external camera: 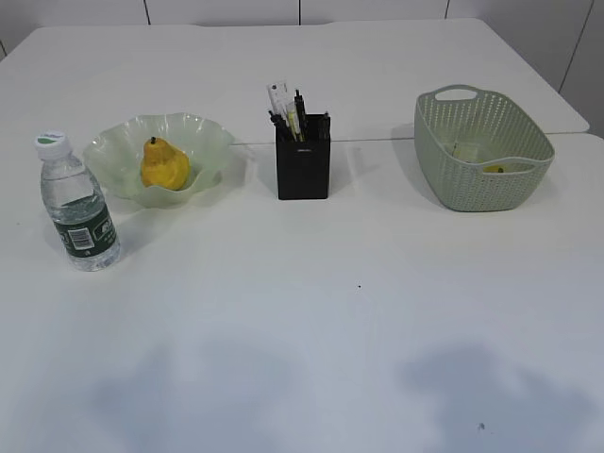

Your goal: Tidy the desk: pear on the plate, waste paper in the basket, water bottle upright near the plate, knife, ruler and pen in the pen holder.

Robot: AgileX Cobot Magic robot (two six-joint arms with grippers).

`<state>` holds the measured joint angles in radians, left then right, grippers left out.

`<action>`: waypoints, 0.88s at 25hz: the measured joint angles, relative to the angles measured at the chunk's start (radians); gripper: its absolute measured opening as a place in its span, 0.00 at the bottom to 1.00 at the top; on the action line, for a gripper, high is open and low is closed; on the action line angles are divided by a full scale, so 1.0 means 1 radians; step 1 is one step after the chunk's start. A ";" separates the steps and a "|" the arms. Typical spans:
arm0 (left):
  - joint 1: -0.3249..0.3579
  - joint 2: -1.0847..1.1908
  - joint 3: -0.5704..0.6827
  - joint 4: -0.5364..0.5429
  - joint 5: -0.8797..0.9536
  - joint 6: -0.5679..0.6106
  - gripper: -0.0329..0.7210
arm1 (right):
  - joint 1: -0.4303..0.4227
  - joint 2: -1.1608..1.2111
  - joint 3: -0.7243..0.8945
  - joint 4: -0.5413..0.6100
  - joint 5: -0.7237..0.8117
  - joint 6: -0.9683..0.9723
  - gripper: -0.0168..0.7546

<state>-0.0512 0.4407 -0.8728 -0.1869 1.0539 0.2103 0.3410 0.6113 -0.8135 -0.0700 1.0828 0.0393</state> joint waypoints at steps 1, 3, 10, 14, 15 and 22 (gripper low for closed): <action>0.000 0.000 0.001 -0.004 0.009 0.000 0.74 | 0.000 0.000 0.000 -0.003 0.025 0.000 0.74; 0.000 0.000 0.001 -0.019 0.024 0.000 0.74 | 0.000 0.000 0.002 -0.005 0.059 0.002 0.74; 0.000 -0.024 0.023 -0.039 0.029 0.041 0.74 | 0.000 -0.086 0.061 0.026 0.030 -0.058 0.74; 0.000 -0.131 0.066 -0.041 0.027 0.050 0.74 | 0.000 -0.240 0.098 0.042 -0.009 -0.080 0.74; 0.000 -0.166 0.080 -0.041 0.023 0.050 0.74 | 0.000 -0.275 0.100 0.042 -0.014 -0.087 0.74; 0.000 -0.335 0.240 -0.069 0.021 0.052 0.74 | 0.000 -0.460 0.161 0.043 0.000 -0.125 0.74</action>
<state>-0.0512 0.1055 -0.6326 -0.2560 1.0750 0.2623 0.3410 0.1514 -0.6524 -0.0266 1.0831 -0.0856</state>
